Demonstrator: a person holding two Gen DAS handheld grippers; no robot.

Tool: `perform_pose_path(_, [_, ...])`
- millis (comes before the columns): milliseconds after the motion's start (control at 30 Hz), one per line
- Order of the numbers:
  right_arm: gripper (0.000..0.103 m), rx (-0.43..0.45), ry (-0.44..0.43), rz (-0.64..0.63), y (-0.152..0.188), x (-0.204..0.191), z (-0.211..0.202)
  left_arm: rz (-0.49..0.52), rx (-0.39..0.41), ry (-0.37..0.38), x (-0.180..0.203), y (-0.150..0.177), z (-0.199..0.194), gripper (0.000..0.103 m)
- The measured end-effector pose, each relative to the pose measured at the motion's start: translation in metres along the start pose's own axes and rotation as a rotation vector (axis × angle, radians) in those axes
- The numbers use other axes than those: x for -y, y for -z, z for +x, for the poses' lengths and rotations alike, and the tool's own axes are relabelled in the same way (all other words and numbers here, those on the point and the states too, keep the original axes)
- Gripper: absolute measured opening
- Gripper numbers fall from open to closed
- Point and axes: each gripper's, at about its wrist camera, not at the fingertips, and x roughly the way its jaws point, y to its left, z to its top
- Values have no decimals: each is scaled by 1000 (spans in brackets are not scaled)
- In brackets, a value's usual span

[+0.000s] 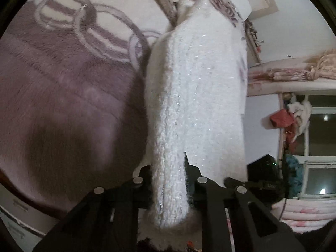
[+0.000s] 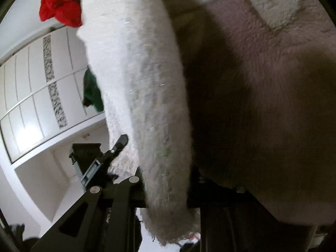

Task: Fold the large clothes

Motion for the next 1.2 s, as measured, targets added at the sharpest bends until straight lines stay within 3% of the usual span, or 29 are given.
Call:
perform_pose_path(167, [19,-18,-88,7,-6,-30,-25,-11,53,89,23,-14,-30,13])
perform_pose_path(367, [19,24,-168,-76,-51,-97,-58,71,187,241,84,-102,-39,13])
perform_pose_path(500, [19,70,-182,-121,-102,-145,-78,161,247,266,120,-171,-24,13])
perform_pose_path(633, [18,124,-181,-125,-175,-182,-89,196,217,261,134,-241,13,13])
perform_pose_path(733, [18,169,-218,-24,-240,-187,-89,192,169,247,133,-291,40,13])
perform_pose_path(833, [18,210,-247,80,-288,-188,-86,155,78,237,122,-340,65,13])
perform_pose_path(933, [18,264,-283,159,-325,-183,-87,44,-35,223,99,-392,96,14])
perform_pose_path(1000, [18,287,-299,214,-346,-176,-88,2,-75,240,91,-408,99,19])
perform_pose_path(1100, [18,281,-286,264,-369,-178,-81,-10,-73,265,88,-414,88,23])
perform_pose_path(1167, [18,265,-258,287,-375,-182,-76,-30,-41,301,80,-413,73,30])
perform_pose_path(1200, [18,257,-247,297,-376,-181,-71,-49,-16,323,72,-410,62,41])
